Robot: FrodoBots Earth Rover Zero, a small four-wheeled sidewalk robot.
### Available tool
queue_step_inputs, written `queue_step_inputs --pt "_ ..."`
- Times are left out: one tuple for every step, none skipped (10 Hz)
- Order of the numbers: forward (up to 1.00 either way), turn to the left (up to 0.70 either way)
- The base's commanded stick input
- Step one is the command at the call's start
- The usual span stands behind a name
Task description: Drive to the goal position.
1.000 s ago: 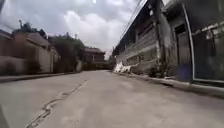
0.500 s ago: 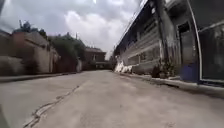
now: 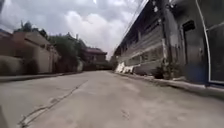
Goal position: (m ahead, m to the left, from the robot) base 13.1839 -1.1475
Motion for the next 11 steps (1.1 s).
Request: queue_step_inputs --pt "0.5 0.01" --pt "0.5 0.01" --pt "0.5 0.01" --pt "0.5 0.01" --pt "0.5 0.01" --pt "0.5 0.01" --pt "0.5 0.01" --pt "0.5 0.01" --pt "0.5 0.01" --pt "0.5 0.01" --pt "0.5 0.01"
